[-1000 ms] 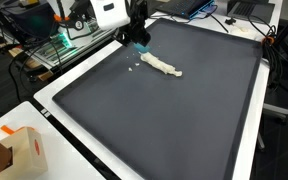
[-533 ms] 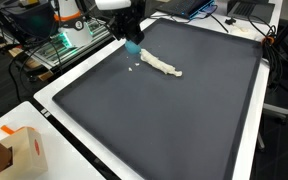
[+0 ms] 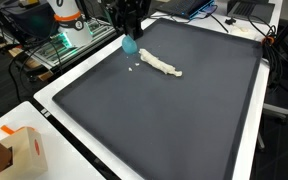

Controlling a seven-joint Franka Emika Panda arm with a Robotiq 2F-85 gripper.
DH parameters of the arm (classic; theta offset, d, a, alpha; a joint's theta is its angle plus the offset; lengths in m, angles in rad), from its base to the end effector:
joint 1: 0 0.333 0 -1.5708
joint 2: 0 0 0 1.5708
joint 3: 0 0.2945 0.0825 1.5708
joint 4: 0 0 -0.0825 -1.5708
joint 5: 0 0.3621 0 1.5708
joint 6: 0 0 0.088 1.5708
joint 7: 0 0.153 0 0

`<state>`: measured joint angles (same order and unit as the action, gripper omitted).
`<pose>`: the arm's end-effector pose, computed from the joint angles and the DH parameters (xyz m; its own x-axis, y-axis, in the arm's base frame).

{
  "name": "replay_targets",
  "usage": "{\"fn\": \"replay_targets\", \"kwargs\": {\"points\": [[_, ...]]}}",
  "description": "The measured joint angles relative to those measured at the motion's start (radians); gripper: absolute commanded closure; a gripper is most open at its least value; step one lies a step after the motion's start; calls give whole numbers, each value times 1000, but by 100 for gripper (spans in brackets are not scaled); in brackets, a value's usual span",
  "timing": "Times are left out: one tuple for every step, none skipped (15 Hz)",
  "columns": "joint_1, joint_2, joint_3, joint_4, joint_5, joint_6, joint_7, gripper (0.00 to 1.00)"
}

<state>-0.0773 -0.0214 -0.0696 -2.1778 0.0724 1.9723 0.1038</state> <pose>0.4781 -0.0630 0.3315 0.9434 -0.2722 -0.1894 -0.2848 -0.9577 -0.0424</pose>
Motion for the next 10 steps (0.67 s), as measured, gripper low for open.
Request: {"fn": "replay_targets", "kwargs": {"points": [[5,0,6,1,-26,12,45,75],[10,1,12,1,-53,26,88,75],[15,2,18,1,-80,41,131,75],[19,4,23,1,-106,52,171,75],[23,7,27,1,-134,63,211,75],[27,11,31,1,-162,74,251,75],[31,16,35,1,-195,85,295,75],[35,21,38,2,-231,95,342,75],[39,28,41,2,-269,102,391,75],[42,36,44,3,-307,104,441,75]]}}
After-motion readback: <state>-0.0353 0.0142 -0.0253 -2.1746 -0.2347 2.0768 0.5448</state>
